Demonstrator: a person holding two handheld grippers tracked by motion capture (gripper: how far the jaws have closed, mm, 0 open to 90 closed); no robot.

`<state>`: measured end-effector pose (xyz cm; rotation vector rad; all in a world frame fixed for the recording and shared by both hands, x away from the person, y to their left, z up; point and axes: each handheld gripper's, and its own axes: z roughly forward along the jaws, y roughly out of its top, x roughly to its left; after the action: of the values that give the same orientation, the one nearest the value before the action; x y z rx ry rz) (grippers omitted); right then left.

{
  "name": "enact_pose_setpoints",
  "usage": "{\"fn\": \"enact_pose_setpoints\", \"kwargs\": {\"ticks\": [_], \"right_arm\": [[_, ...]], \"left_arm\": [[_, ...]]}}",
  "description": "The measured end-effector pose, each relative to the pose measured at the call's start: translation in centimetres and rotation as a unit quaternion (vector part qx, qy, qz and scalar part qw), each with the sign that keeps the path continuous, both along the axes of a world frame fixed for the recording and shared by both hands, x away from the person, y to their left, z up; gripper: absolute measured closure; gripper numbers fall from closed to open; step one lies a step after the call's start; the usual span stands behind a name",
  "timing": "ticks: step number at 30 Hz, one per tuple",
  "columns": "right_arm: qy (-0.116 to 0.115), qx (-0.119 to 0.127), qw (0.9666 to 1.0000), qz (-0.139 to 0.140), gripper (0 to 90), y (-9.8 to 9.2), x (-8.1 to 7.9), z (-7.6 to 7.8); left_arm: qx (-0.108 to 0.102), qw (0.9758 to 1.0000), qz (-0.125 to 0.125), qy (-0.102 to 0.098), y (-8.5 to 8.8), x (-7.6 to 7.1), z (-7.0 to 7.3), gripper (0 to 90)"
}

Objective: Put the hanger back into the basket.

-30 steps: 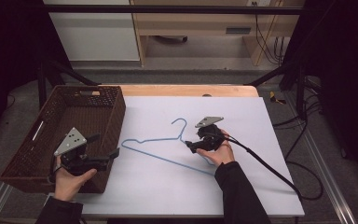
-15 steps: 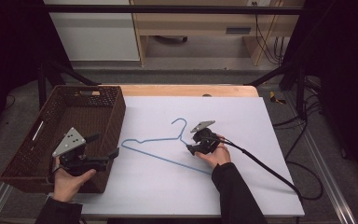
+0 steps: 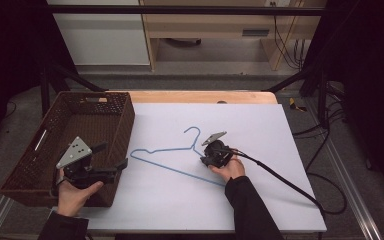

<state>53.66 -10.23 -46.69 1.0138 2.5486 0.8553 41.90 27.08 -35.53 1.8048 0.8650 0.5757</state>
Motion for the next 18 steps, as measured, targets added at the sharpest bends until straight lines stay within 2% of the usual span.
{"fn": "enact_pose_setpoints", "kwargs": {"ticks": [9, 12, 18], "right_arm": [[0.015, 0.004, 0.9999, -0.005, 80.9, -0.04, 0.22, 0.08], [0.022, 0.006, 0.9997, -0.006, 86.7, -0.11, 0.41, 0.13], [0.02, 0.006, 0.9998, 0.005, 87.2, -0.25, 0.55, 0.12]], "left_arm": [[0.002, 1.0, -0.001, 0.001, -0.17, -0.01, -0.04, 8.5], [0.001, 1.0, -0.002, 0.0, -0.24, -0.04, 0.0, 8.5], [0.004, 1.0, -0.003, 0.001, -0.39, 0.0, -0.08, 8.5]]}}
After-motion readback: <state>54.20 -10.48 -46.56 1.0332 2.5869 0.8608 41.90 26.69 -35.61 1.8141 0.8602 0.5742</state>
